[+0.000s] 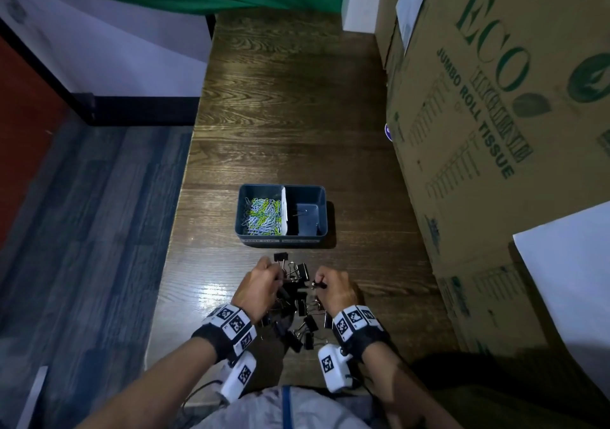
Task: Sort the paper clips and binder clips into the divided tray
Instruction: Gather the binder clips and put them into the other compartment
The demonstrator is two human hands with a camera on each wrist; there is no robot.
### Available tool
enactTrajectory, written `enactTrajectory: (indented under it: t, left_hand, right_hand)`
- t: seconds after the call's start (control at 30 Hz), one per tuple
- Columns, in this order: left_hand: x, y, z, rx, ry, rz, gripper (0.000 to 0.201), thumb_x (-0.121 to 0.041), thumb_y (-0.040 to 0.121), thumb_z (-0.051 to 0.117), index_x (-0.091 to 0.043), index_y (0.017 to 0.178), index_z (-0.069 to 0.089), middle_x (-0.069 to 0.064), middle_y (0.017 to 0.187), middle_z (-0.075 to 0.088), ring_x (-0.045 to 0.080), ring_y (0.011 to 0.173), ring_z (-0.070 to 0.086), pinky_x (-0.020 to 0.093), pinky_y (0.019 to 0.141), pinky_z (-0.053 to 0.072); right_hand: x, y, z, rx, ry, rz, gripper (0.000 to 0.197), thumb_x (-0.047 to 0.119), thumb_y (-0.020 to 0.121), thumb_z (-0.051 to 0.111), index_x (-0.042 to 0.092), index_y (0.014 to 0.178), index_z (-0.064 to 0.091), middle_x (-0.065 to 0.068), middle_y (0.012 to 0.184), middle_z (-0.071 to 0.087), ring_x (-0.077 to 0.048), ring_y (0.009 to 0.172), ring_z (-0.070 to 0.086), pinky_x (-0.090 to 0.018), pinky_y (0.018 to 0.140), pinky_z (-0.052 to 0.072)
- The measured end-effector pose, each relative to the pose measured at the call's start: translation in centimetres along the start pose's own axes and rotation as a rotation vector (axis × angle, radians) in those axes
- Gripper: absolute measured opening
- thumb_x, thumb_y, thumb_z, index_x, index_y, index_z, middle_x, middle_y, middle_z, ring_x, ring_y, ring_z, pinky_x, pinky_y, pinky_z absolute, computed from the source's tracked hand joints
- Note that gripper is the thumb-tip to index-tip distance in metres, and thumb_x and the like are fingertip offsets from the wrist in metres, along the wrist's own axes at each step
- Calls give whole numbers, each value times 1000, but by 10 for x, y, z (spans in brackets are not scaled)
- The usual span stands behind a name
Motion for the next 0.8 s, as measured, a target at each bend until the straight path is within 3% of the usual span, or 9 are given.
enactTrajectory:
  t: [0.1, 0.23, 0.37, 0.43, 0.47, 0.53, 0.67, 0.73, 0.8]
  left_hand:
    - [-27, 18, -24, -90, -46, 62, 5, -13, 91, 59, -16, 88, 58, -5, 96, 45, 12, 76, 54, 21, 65, 46]
    - [-58, 58, -53, -206, -69, 97, 1, -14, 91, 61, -13, 90, 60, -2, 96, 48, 13, 79, 53, 22, 69, 46]
    - [-70, 91, -66, -235, -106, 48, 16, -17, 90, 65, -10, 104, 62, 4, 101, 51, 17, 87, 53, 18, 70, 42]
    - [-64, 96, -65, -207, -98, 35, 33, -22, 90, 66, -12, 120, 58, 8, 110, 56, 22, 93, 58, 30, 79, 50]
    - [-60, 94, -65, -206, -78, 40, 37, -22, 90, 65, -13, 125, 55, 9, 114, 57, 24, 95, 60, 36, 83, 51]
    - [-54, 84, -67, -241, -28, 65, 34, -18, 91, 61, -14, 125, 56, 6, 113, 58, 21, 95, 60, 35, 83, 50]
    - [-35, 50, -60, -250, 76, 79, 13, -14, 93, 57, -19, 100, 65, -2, 103, 63, 14, 80, 60, 25, 66, 47]
    - [-16, 38, -48, -200, 103, 21, 12, -13, 92, 57, -20, 97, 66, -1, 103, 67, 12, 78, 61, 19, 60, 43]
    - [3, 28, -34, -95, 138, -54, 13, -21, 93, 58, -19, 105, 63, 1, 109, 63, 14, 88, 60, 18, 62, 42]
  right_hand:
    - [-4, -4, -12, -21, 0, 16, 18, 14, 87, 72, 28, 86, 60, 5, 92, 66, -12, 85, 63, -22, 68, 51]
    - [-1, -5, -30, -55, 15, 12, 19, 12, 86, 73, 26, 89, 61, 7, 92, 65, -11, 88, 64, -23, 69, 51]
    - [16, -2, -59, -109, 68, -37, 16, 9, 87, 71, 22, 94, 63, 4, 93, 65, -6, 74, 60, -11, 50, 41]
    - [30, 1, -78, -169, 121, -73, 16, 10, 87, 72, 20, 95, 63, 5, 92, 64, -3, 72, 58, -8, 44, 36]
    - [37, 4, -86, -205, 138, -86, 17, 11, 86, 73, 21, 94, 63, 5, 92, 64, -5, 76, 59, -8, 49, 36]
    - [52, 13, -103, -276, 180, -120, 19, 11, 83, 75, 22, 90, 62, 7, 90, 64, -9, 82, 62, -14, 56, 39]
    - [80, 31, -128, -354, 271, -178, 21, 13, 78, 81, 21, 88, 63, 4, 87, 65, -13, 80, 63, -25, 62, 48]
    - [89, 38, -132, -357, 287, -217, 26, 16, 75, 85, 20, 91, 65, 1, 90, 67, -15, 80, 64, -30, 66, 55]
    - [88, 37, -131, -375, 281, -237, 28, 17, 73, 86, 20, 91, 64, 1, 88, 67, -14, 76, 64, -28, 64, 53]
Point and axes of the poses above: each hand's wrist, its own y-axis towards the middle knuckle, its own z-axis out of the palm, x = y × z, the point moved 6 cm from there along y, towards the middle knuckle
